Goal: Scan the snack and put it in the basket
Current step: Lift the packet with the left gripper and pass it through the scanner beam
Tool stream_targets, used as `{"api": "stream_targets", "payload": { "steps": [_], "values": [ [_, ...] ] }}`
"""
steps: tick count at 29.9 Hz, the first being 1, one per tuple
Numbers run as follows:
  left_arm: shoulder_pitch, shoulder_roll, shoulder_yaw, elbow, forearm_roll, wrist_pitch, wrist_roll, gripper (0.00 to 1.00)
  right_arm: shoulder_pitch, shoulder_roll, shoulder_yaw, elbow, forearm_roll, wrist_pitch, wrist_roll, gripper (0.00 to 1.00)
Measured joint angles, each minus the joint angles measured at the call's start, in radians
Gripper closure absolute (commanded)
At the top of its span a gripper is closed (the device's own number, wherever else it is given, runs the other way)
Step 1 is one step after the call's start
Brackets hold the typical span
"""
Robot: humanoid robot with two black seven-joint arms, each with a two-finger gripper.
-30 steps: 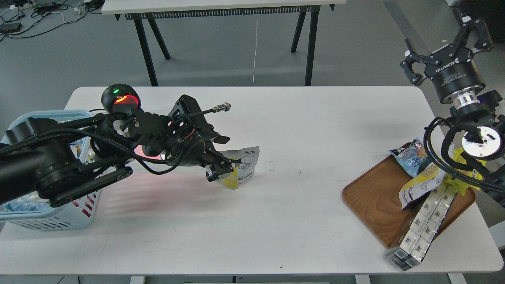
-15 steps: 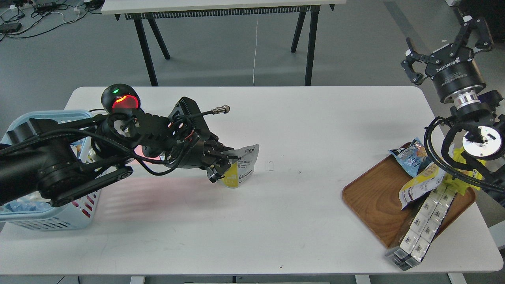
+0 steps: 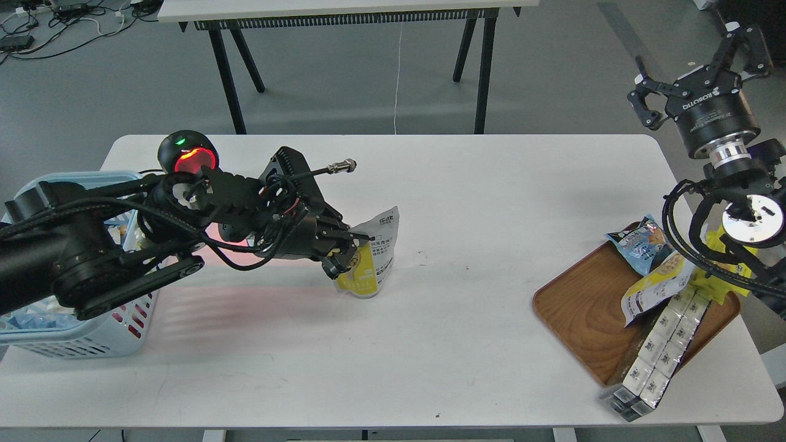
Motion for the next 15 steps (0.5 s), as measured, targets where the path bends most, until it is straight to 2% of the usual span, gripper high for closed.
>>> {"api": "stream_targets", "payload": {
  "steps": [3, 9, 11, 15],
  "values": [
    [0.000, 0.047, -0.029, -0.018, 0.000, 0.000, -0.025, 1.00, 0.000, -0.004, 0.004, 0.000, 0.000, 0.000, 0.000, 0.01],
    [0.003, 0.144, -0.094, -0.036, 0.000, 0.000, -0.141, 1.00, 0.000, -0.004, 0.011, 0.000, 0.000, 0.000, 0.000, 0.01],
    [0.003, 0.173, -0.113, -0.035, 0.000, 0.000, -0.158, 1.00, 0.000, -0.002, 0.011, 0.000, 0.000, 0.000, 0.000, 0.01],
    [0.003, 0.206, -0.122, -0.011, 0.000, 0.000, -0.164, 1.00, 0.000, 0.004, 0.012, 0.000, 0.000, 0.000, 0.000, 0.01]
  ]
}}
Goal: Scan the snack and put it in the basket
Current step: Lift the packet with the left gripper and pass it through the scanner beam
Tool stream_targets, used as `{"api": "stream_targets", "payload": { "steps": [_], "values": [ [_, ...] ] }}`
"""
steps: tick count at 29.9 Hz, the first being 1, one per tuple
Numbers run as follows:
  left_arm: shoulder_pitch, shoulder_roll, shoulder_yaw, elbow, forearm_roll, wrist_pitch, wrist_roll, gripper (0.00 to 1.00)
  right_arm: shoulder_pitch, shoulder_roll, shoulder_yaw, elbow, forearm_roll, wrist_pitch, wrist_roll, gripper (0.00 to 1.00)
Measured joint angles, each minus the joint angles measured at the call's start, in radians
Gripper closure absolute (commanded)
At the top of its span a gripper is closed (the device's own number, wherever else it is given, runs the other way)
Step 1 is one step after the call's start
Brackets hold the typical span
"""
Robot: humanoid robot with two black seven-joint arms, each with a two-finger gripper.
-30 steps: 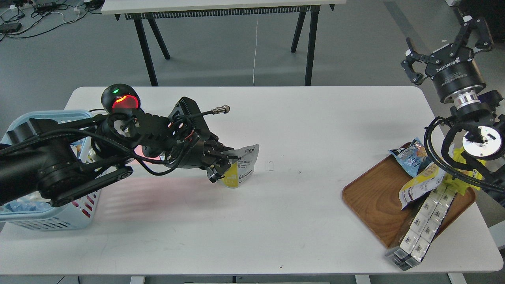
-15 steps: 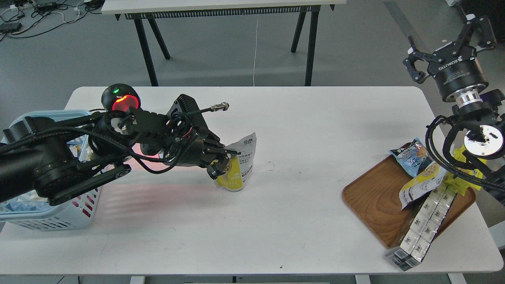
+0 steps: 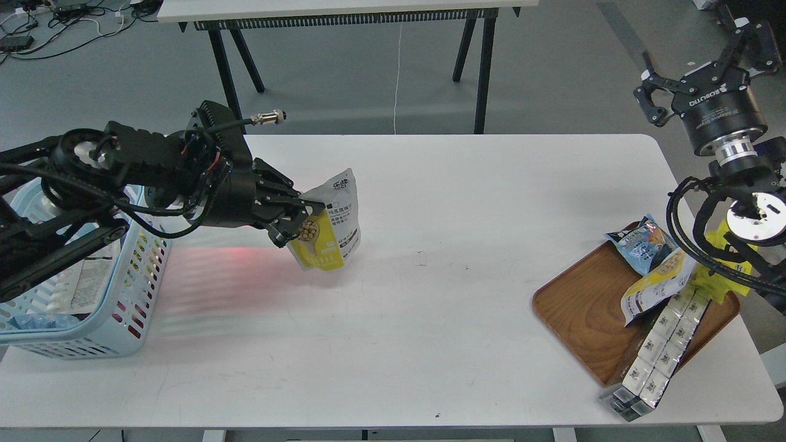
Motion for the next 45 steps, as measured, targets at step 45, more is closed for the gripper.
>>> {"api": "stream_targets", "payload": {
  "steps": [45],
  "values": [
    [-0.012, 0.032, -0.002, 0.126, 0.000, 0.000, -0.028, 1.00, -0.008, 0.005, 0.013, 0.011, 0.000, 0.000, 0.000, 0.01]
  ]
}}
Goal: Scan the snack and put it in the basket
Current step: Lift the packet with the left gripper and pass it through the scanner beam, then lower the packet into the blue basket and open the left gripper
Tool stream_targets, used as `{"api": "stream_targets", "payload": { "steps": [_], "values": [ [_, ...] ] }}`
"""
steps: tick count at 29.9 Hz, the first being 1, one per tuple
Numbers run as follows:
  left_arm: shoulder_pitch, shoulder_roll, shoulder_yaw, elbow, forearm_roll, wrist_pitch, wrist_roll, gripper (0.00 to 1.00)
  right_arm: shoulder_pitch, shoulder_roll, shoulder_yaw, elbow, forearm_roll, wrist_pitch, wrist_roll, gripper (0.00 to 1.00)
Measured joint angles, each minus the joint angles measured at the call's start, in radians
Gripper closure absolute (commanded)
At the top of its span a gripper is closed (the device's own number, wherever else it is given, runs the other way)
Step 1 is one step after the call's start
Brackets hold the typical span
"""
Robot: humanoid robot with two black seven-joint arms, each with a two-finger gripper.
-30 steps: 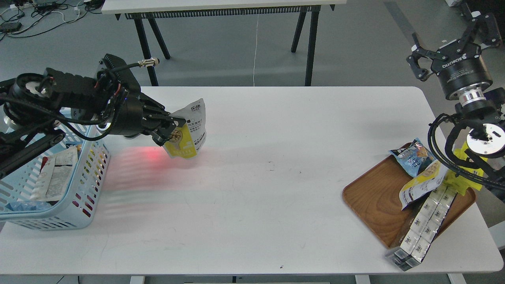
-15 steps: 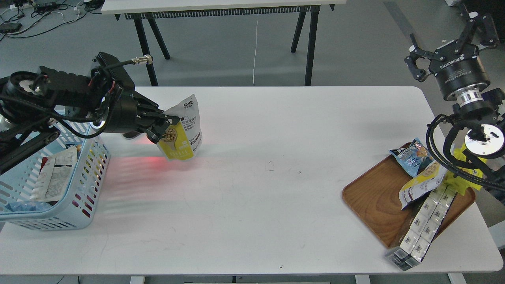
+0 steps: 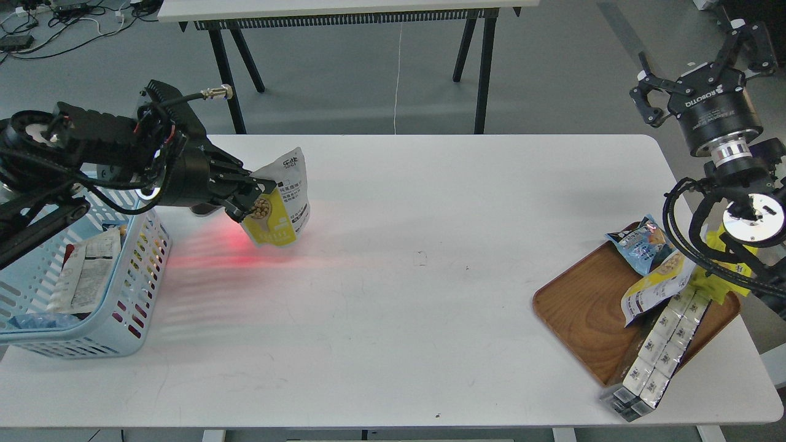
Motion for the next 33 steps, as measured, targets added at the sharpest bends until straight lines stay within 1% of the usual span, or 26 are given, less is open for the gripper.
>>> {"api": "stream_targets", "payload": {
  "steps": [9, 14, 19, 23, 33],
  "values": [
    [-0.003, 0.000, -0.002, -0.002, 0.000, 0.000, 0.000, 1.00, 0.000, 0.000, 0.001, 0.002, 0.000, 0.000, 0.000, 0.01],
    [-0.003, 0.035, -0.029, -0.029, 0.000, 0.000, 0.000, 1.00, 0.001, -0.001, 0.010, 0.002, 0.000, 0.000, 0.000, 0.01],
    [-0.003, 0.121, -0.070, -0.078, 0.000, 0.000, 0.000, 1.00, 0.001, -0.002, 0.012, -0.002, 0.000, 0.000, 0.000, 0.01],
    [0.000, 0.186, -0.113, -0.092, -0.004, 0.000, 0.000, 1.00, 0.000, -0.002, 0.015, -0.007, 0.000, 0.000, 0.000, 0.01],
    [0.004, 0.422, -0.119, -0.093, -0.170, 0.000, 0.000, 1.00, -0.009, 0.003, 0.017, -0.010, 0.000, 0.000, 0.000, 0.01]
  ]
}}
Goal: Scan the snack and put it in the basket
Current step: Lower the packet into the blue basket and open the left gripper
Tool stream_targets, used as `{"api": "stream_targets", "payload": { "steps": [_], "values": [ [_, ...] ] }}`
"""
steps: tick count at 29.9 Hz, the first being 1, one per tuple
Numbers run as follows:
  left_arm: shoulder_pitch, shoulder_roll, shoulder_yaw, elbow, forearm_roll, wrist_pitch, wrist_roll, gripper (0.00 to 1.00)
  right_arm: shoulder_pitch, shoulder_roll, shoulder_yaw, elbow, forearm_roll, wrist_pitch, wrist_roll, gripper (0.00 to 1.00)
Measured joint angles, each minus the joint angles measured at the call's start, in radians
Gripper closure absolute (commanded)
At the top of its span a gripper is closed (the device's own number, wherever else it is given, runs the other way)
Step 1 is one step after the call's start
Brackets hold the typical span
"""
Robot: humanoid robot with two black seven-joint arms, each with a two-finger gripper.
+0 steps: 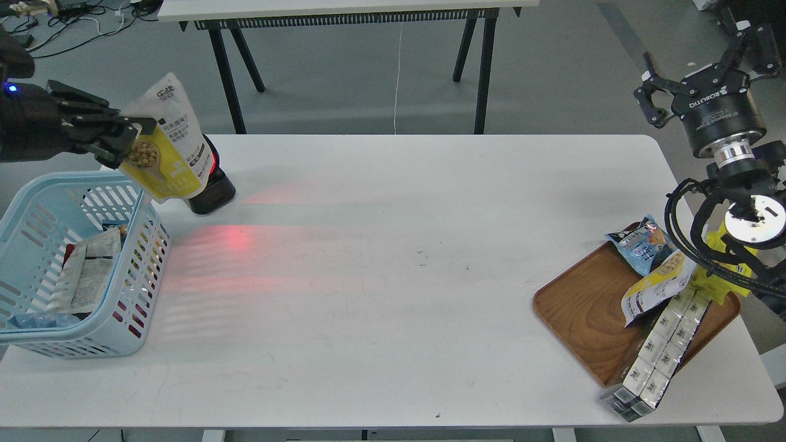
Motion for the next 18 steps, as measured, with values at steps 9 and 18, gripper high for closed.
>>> {"api": "stream_targets", "payload": {
  "steps": [9, 18],
  "values": [
    [0.007, 0.158, 0.044, 0.009, -0.130, 0.000, 0.000, 1.00, 0.000, 0.013, -0.001, -0.002, 0.000, 0.000, 0.000, 0.01],
    [0.008, 0.176, 0.155, 0.041, -0.132, 0.000, 0.000, 1.00, 0.003, 0.012, -0.001, -0.002, 0.000, 0.000, 0.000, 0.01]
  ]
}}
